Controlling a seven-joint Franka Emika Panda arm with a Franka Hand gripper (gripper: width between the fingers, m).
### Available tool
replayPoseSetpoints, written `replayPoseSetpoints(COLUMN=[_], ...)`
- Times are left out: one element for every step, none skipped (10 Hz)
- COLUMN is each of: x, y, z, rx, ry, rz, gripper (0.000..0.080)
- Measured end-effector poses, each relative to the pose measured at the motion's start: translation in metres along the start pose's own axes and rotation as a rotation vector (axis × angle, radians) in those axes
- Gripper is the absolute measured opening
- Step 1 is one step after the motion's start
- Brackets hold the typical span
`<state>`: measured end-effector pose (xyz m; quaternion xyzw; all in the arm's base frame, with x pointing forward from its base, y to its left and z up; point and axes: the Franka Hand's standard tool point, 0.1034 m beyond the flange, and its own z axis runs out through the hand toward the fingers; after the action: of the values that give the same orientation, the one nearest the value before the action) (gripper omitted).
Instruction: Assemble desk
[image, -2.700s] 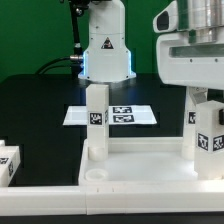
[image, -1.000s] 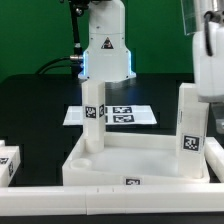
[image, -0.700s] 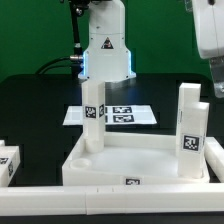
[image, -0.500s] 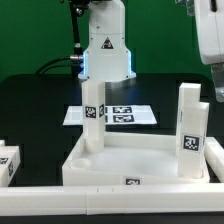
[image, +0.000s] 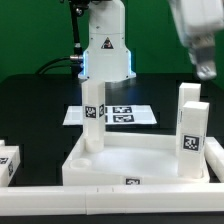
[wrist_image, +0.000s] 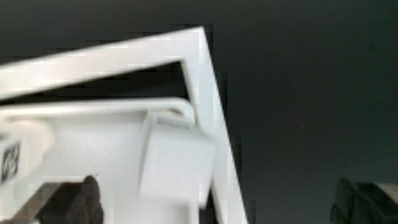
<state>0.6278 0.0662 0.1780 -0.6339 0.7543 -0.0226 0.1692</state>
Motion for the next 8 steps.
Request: replayPoseSetpoints(x=[0.011, 0.009, 0.008, 0.008, 0.013, 0.039, 0.069, 0.089], y=[0.002, 0.003, 0.003, 0.003, 0.003, 0.002, 0.0, -0.002], z=[-0.003, -0.001, -0.001, -0.001, -0.001, -0.002, -0.006, -0.006], rx=[0.008, 0.006, 0.005, 0.005, 0.007, 0.014, 0.022, 0.03], ry=[0.0, 0.001, 0.001, 0.002, 0.002, 0.007, 0.02, 0.037], rz=[0.002, 0.006, 0.004, 0.004, -0.043, -0.154, -0.215, -0.332], gripper=[0.0649, 0.0649, 0.0649, 0.0649, 0.0649, 0.0649, 0.0649, 0.0649])
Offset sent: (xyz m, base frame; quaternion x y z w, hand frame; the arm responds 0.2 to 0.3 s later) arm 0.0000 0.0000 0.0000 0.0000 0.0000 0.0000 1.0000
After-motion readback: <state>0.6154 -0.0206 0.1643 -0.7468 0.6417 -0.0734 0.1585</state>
